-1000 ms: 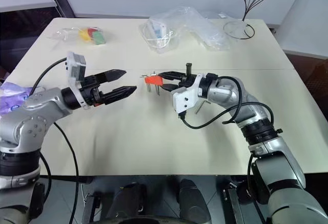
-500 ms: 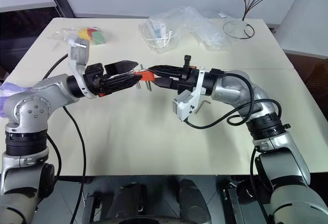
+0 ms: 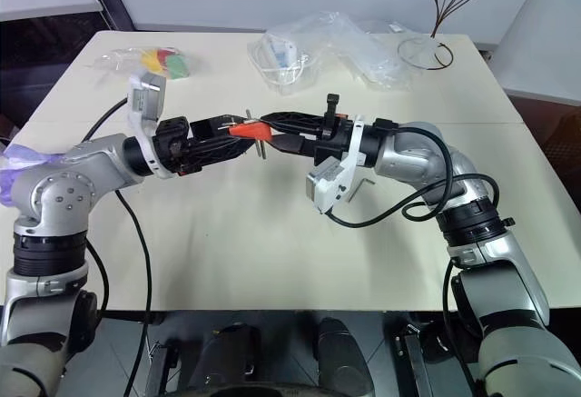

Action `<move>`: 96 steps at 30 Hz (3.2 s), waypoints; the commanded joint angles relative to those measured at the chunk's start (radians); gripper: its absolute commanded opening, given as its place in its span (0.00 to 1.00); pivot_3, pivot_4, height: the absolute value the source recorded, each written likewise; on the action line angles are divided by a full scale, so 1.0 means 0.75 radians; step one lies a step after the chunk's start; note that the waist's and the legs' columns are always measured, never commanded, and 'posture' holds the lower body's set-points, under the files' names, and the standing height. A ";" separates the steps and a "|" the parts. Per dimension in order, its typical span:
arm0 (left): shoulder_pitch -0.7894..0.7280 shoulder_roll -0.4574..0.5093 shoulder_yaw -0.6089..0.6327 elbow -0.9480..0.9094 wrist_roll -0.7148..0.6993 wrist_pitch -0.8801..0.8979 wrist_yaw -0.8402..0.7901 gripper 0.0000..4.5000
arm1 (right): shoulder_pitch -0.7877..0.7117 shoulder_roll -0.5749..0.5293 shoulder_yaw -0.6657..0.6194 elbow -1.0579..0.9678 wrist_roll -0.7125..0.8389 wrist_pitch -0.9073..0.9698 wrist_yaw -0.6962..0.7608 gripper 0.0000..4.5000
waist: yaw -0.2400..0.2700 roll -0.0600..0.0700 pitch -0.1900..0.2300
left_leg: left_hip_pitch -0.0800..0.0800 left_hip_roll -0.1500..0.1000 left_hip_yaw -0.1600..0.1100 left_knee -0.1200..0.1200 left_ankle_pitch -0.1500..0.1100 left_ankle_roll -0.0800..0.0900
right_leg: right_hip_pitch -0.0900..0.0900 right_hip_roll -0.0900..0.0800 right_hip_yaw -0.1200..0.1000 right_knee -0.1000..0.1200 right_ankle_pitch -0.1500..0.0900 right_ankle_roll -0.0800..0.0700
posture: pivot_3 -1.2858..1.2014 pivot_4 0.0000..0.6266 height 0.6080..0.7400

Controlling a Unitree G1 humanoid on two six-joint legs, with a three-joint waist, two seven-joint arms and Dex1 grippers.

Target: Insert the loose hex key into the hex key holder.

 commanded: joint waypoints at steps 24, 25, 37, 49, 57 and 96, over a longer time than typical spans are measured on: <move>0.029 -0.008 -0.065 -0.097 0.062 -0.036 -0.018 0.00 | 0.040 -0.029 -0.020 -0.154 0.166 0.111 0.128 1.00 | 0.000 0.000 0.000 | 0.000 0.000 0.000 0.000 0.000 0.000 | 0.000 0.000 0.000 0.000 0.000 0.000 | 0.52 0.24 1.00; 0.033 -0.006 -0.066 -0.103 0.070 -0.042 -0.016 0.00 | 0.047 -0.037 -0.021 -0.156 0.173 0.125 0.141 1.00 | 0.000 0.000 0.000 | 0.000 0.000 0.000 0.000 0.000 0.000 | 0.000 0.000 0.000 0.000 0.000 0.000 | 0.52 0.24 1.00; 0.151 -0.094 -0.015 -0.193 0.297 -0.362 0.194 0.00 | 0.381 -0.134 -0.263 -0.474 0.706 1.709 0.338 1.00 | 0.009 0.000 0.000 | 0.000 0.000 -0.001 0.001 0.000 0.000 | 0.001 -0.001 0.000 0.000 0.000 0.000 | 0.52 0.24 1.00; 0.262 -0.180 -0.025 -0.246 0.377 -0.483 0.323 0.00 | 0.219 0.214 -0.546 -0.752 1.006 3.340 -0.024 1.00 | 0.005 0.000 0.000 | -0.001 0.000 -0.001 0.001 0.000 0.001 | 0.000 0.001 0.001 0.000 0.000 0.000 | 0.52 0.24 1.00; 0.280 -0.186 -0.033 -0.252 0.384 -0.488 0.339 0.00 | 0.142 0.333 -0.683 -0.549 1.237 3.361 -0.375 1.00 | 0.008 0.000 0.000 | -0.002 -0.001 -0.001 0.001 0.000 0.001 | 0.000 0.001 0.000 -0.001 0.000 0.000 | 0.52 0.24 1.00; 0.286 -0.189 -0.043 -0.233 0.435 -0.524 0.353 0.00 | 0.068 -0.033 -0.359 -0.049 3.117 2.971 -1.897 1.00 | 0.000 0.000 0.000 | -0.014 0.000 -0.001 0.000 -0.001 0.002 | -0.009 0.003 0.000 -0.005 0.000 0.000 | 0.52 0.24 1.00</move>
